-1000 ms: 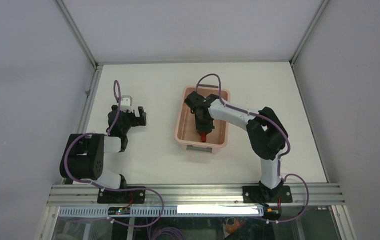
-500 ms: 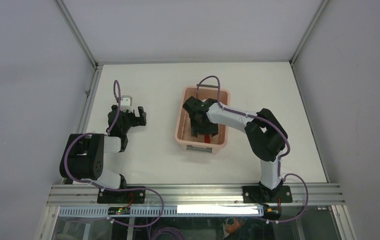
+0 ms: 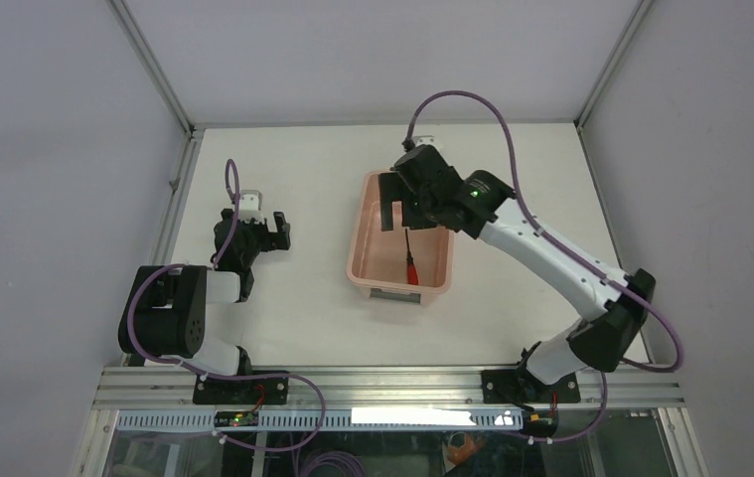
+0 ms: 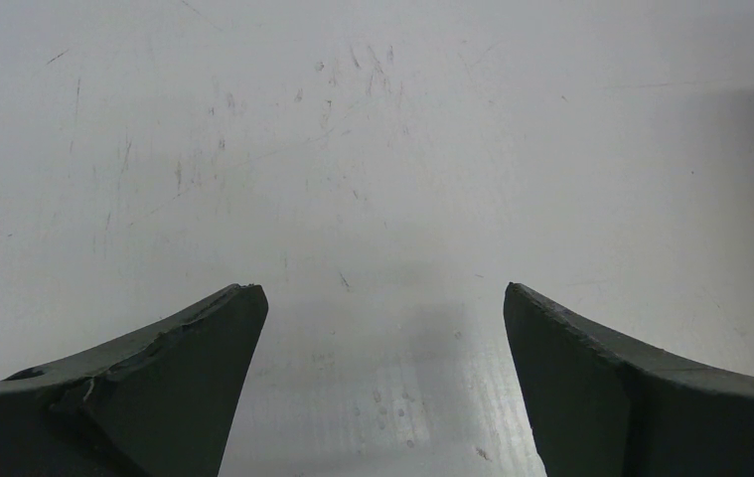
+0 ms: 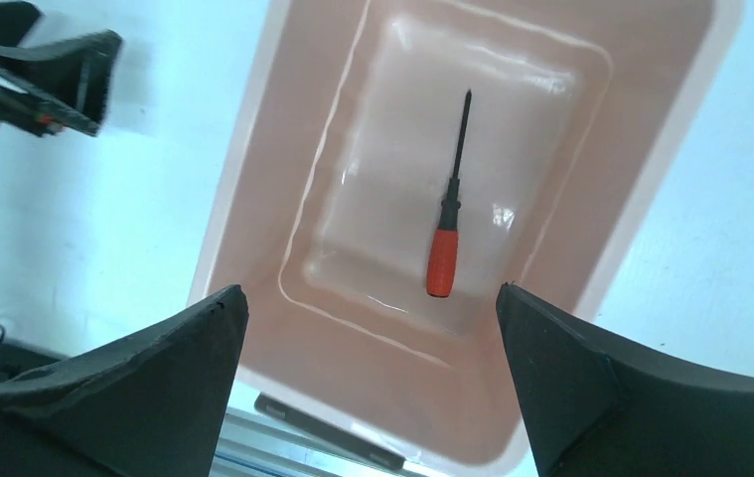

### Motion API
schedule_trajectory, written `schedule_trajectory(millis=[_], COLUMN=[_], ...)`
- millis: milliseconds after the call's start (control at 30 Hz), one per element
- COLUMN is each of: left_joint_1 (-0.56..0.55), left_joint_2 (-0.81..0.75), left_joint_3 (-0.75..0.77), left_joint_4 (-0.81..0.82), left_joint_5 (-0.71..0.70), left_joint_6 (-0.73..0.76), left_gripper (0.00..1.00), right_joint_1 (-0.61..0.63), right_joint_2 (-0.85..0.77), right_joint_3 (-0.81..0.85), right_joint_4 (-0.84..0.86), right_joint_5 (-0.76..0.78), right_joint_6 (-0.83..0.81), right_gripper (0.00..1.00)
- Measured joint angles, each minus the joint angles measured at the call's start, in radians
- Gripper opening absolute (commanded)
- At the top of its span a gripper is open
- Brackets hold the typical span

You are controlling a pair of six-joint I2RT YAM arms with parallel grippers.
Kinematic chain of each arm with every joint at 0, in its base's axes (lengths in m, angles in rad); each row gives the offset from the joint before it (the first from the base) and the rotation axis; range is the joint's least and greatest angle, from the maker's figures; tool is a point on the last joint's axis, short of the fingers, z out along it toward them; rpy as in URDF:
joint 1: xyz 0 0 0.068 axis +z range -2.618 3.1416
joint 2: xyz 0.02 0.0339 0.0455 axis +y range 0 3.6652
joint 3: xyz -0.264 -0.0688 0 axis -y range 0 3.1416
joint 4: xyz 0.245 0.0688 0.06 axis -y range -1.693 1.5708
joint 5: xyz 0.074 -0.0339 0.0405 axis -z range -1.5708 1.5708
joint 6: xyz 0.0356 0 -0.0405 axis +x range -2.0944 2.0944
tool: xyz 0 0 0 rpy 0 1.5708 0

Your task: Put the screwdriver in the bin

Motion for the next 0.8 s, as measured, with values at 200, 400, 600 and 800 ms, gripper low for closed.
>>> schedule_trajectory(millis=[200, 400, 600, 800], left_joint_1=[0.0, 0.0, 0.0, 0.0], left_joint_2=[0.0, 0.0, 0.0, 0.0], left_joint_3=[0.0, 0.0, 0.0, 0.0], left_joint_4=[0.0, 0.0, 0.0, 0.0], left_joint_5=[0.0, 0.0, 0.0, 0.0], left_joint_6=[0.0, 0.0, 0.0, 0.0], left_gripper=[0.99, 0.99, 0.99, 0.99], right_joint_1=[-0.061, -0.299, -0.59, -0.69], right_joint_2=[-0.164, -0.33, -0.451, -0.539], right_joint_3=[-0.011, -0.171, -0.45, -0.763], right_joint_4=[0.003, 0.048, 0.138, 0.273], right_joint_5=[-0.011, -0.043, -0.124, -0.263], right_joint_6=[-0.087, -0.139, -0.15, -0.143], right_gripper=[0.99, 0.99, 0.99, 0.99])
